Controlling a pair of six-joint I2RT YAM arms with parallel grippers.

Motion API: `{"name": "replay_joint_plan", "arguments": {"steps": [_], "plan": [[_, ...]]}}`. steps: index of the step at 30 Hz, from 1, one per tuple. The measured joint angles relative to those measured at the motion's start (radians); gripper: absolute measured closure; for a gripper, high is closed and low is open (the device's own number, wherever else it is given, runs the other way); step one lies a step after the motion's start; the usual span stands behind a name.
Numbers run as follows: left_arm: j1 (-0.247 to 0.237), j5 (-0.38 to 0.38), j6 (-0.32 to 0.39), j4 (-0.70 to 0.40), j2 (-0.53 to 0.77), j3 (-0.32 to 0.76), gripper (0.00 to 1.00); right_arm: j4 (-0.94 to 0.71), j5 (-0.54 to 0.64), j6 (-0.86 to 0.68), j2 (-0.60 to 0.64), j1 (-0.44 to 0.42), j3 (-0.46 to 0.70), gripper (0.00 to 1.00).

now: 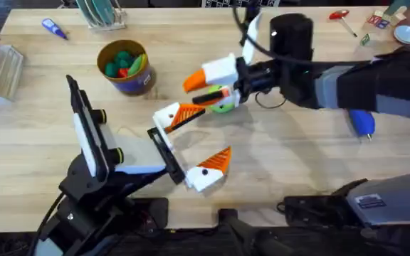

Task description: Pick up the gripper from the table and insert it into the empty holder that is missing its gripper. Then pick up a screw, insert it into the mounting hole, and use the screwdriver to tighten it. Finally, clean up the table by picking up the vegetable and placing it into the bucket.

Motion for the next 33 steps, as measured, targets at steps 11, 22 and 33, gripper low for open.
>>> {"name": "replay_joint_plan", "arguments": {"steps": [11, 22, 33], "plan": [[0.000, 0.000, 0.000, 0.000, 0.000, 0.000, 0.014, -0.144, 0.123, -0.072, 0.000, -0.178, 0.133, 0.080], [0.000, 0.002, 0.000, 0.000, 0.000, 0.000, 0.015, -1.129, 0.590, -0.615, 0.000, -0.141, 0.529, 0.077], [0.000, 0.003, 0.000, 0.000, 0.000, 0.000, 0.015, -1.248, 1.098, -0.772, 0.000, 0.066, 0.561, 0.077]]}}
